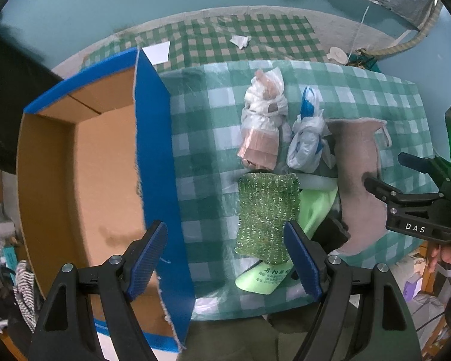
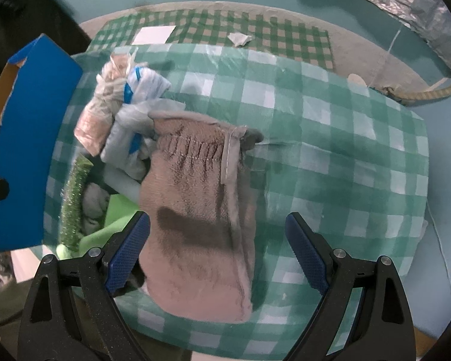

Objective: Organize soft objects
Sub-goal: 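Reach the right gripper to the grey-brown glove while the left reaches the green scrubber, then grasp the glove with the right gripper while the left grasps the green scrubber, then carry the scrubber into the box with the left gripper while the right carries the glove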

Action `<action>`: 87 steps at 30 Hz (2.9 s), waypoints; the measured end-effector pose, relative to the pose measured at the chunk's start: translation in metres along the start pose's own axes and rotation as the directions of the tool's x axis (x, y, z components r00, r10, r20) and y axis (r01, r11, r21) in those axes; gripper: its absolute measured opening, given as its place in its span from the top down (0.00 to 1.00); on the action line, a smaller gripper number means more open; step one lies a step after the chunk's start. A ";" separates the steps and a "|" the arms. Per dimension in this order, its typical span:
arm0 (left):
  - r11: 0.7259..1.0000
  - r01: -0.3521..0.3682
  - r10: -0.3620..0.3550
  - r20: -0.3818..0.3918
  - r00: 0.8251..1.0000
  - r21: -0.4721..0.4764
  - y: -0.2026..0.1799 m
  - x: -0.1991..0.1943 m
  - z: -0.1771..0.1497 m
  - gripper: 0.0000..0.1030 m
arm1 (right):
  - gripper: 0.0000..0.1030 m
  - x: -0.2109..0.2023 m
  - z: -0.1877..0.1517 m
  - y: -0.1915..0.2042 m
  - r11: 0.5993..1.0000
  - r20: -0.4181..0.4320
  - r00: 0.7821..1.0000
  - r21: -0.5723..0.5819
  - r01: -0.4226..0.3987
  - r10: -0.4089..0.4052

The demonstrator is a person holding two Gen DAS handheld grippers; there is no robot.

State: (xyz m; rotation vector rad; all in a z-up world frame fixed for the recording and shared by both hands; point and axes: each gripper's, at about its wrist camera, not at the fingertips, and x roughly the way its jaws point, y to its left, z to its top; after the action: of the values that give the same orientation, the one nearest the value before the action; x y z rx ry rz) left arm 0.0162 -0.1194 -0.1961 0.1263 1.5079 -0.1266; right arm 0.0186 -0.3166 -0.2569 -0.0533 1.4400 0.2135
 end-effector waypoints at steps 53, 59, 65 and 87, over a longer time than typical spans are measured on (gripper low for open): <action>0.999 0.031 -0.025 -0.140 0.990 0.040 -0.028 0.086 -0.008 0.25 | 0.57 0.039 -0.019 0.046 0.997 -0.047 0.999 -0.066 -0.026 0.023; 0.991 0.126 -0.130 -0.132 0.983 -0.040 -0.005 0.089 -0.007 0.71 | 0.58 0.032 -0.027 0.036 0.998 -0.061 0.997 -0.027 -0.050 0.049; 0.989 0.135 -0.141 -0.119 0.983 -0.053 0.009 0.090 -0.006 0.88 | 0.58 0.018 -0.023 0.023 0.998 -0.032 0.997 0.003 -0.068 0.068; 0.994 0.113 -0.113 -0.005 0.994 0.008 -0.005 0.034 -0.023 0.93 | 0.66 -0.015 -0.028 0.026 0.996 0.039 0.995 -0.004 -0.092 0.092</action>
State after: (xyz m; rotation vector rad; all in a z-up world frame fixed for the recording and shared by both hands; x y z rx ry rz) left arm -0.0052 -0.1210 -0.2317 0.0479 1.5194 -0.2238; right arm -0.0155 -0.2973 -0.2437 0.0160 1.4041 0.2901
